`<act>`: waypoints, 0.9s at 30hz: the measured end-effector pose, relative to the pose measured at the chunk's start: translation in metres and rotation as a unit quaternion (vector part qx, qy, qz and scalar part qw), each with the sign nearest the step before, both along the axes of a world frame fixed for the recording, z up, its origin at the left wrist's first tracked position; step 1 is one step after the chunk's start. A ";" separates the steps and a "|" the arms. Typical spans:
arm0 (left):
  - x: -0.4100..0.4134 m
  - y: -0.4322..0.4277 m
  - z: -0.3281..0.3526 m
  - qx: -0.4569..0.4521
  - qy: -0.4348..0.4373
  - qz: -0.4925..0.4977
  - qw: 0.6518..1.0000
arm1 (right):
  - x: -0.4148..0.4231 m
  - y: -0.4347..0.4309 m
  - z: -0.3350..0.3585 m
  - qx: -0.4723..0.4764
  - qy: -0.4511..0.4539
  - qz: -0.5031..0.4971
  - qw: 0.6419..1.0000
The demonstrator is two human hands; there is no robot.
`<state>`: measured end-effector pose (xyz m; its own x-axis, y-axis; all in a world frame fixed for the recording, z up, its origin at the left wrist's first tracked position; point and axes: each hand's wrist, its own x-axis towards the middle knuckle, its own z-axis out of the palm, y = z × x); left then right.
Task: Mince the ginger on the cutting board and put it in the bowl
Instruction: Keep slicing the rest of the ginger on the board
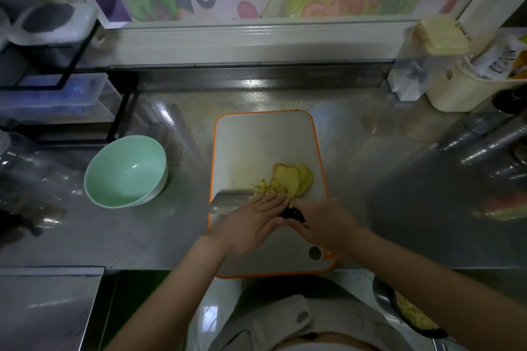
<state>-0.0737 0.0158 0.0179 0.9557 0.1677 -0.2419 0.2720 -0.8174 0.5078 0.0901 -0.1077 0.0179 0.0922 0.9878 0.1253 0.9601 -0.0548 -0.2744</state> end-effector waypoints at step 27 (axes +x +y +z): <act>0.005 0.011 -0.002 0.090 -0.032 0.048 0.994 | 0.012 -0.016 -0.010 -0.066 -0.003 -0.015 0.998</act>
